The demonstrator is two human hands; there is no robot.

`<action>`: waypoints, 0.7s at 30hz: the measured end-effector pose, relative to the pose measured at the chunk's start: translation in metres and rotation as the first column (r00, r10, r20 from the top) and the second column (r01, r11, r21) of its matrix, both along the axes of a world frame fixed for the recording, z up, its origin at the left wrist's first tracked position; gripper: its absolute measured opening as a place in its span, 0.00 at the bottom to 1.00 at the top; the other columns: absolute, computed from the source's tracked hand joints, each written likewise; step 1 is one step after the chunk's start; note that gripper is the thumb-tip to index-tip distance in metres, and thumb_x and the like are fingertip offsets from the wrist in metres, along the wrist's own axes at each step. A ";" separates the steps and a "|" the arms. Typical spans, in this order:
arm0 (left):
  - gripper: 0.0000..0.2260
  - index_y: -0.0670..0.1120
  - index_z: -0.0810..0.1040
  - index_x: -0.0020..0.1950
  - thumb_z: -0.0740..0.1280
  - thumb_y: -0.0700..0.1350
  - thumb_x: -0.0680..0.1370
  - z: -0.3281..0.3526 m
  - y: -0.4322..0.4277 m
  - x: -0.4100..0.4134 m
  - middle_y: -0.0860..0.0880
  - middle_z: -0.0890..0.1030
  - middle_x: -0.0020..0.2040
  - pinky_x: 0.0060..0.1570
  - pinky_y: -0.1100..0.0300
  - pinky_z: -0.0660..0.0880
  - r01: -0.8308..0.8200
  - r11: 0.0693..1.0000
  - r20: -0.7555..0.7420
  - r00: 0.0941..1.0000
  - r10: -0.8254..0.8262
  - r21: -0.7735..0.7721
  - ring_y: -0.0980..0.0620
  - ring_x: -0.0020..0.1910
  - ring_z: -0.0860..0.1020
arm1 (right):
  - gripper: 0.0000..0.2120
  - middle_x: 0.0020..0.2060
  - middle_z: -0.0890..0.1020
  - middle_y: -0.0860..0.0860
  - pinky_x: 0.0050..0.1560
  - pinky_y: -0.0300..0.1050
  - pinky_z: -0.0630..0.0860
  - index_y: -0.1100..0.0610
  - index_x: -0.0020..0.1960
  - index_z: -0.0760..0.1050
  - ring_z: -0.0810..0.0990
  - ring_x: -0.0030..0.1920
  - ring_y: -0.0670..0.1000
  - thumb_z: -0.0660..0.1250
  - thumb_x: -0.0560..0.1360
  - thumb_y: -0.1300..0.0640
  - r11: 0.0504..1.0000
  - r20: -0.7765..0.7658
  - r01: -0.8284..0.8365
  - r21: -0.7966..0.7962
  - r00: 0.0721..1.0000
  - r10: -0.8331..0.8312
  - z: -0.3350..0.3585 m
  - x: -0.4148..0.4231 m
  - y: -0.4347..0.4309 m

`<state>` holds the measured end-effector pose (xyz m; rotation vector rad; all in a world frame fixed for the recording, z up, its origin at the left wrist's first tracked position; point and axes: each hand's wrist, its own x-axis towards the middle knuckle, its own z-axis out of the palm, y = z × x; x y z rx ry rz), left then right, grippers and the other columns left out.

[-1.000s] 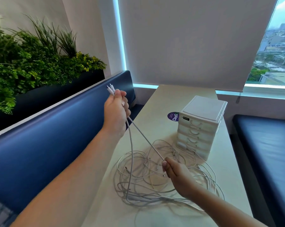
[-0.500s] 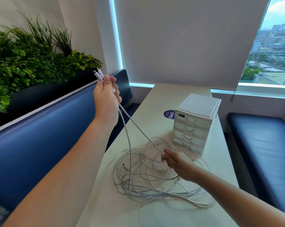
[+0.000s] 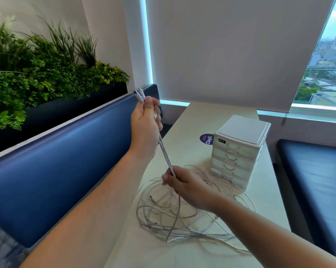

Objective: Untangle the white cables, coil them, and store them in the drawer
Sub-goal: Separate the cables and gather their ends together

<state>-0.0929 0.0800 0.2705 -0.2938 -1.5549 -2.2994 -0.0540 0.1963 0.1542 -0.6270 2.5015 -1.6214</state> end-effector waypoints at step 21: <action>0.14 0.48 0.71 0.42 0.54 0.49 0.85 0.014 -0.056 -0.015 0.55 0.65 0.28 0.26 0.63 0.58 -0.186 0.971 0.068 0.982 0.178 0.150 0.57 0.27 0.59 | 0.14 0.30 0.71 0.46 0.35 0.40 0.67 0.47 0.37 0.65 0.68 0.31 0.45 0.55 0.82 0.49 0.874 0.008 0.075 0.481 0.996 -0.091 -0.071 0.005 0.083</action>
